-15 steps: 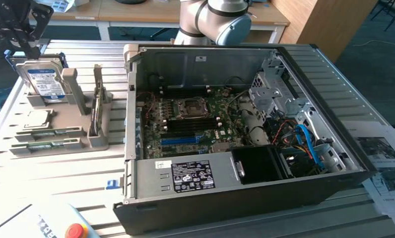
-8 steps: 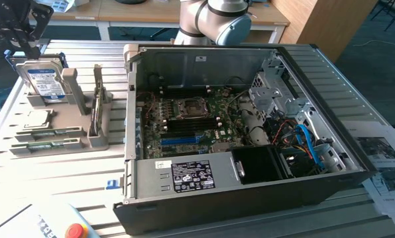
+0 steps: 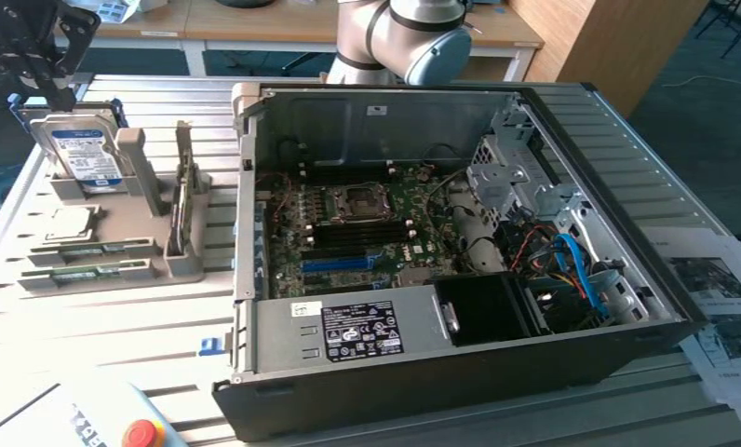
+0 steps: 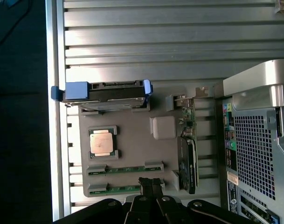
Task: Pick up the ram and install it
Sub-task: 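Pick up the ram and move it above insertion slot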
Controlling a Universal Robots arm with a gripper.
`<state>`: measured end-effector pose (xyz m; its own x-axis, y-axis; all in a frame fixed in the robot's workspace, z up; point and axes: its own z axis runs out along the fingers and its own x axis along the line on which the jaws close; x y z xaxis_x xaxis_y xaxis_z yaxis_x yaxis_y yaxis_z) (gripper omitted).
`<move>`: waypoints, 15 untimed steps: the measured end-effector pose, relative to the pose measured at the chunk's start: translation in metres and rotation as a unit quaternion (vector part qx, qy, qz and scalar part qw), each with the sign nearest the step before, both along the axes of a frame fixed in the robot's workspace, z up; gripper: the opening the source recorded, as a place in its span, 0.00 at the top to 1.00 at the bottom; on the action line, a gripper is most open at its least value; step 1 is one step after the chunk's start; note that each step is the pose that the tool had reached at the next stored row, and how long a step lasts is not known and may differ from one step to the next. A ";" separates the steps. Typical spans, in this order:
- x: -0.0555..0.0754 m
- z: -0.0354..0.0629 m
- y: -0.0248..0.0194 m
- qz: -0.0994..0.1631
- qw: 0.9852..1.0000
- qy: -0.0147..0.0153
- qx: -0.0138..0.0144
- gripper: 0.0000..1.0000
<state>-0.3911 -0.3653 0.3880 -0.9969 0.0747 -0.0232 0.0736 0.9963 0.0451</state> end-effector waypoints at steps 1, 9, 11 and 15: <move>0.000 0.0000 0.0000 0.001 1.000 0.000 0.000 0.90; 0.000 0.0000 -0.0002 0.025 1.000 0.000 0.000 0.90; 0.000 0.0000 -0.0003 0.034 0.999 0.000 0.000 0.90; 0.000 0.0000 -0.0003 0.055 0.998 0.000 0.000 0.90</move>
<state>-0.3911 -0.3656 0.3880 -0.9991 -0.0356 -0.0231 -0.0366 0.9983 0.0446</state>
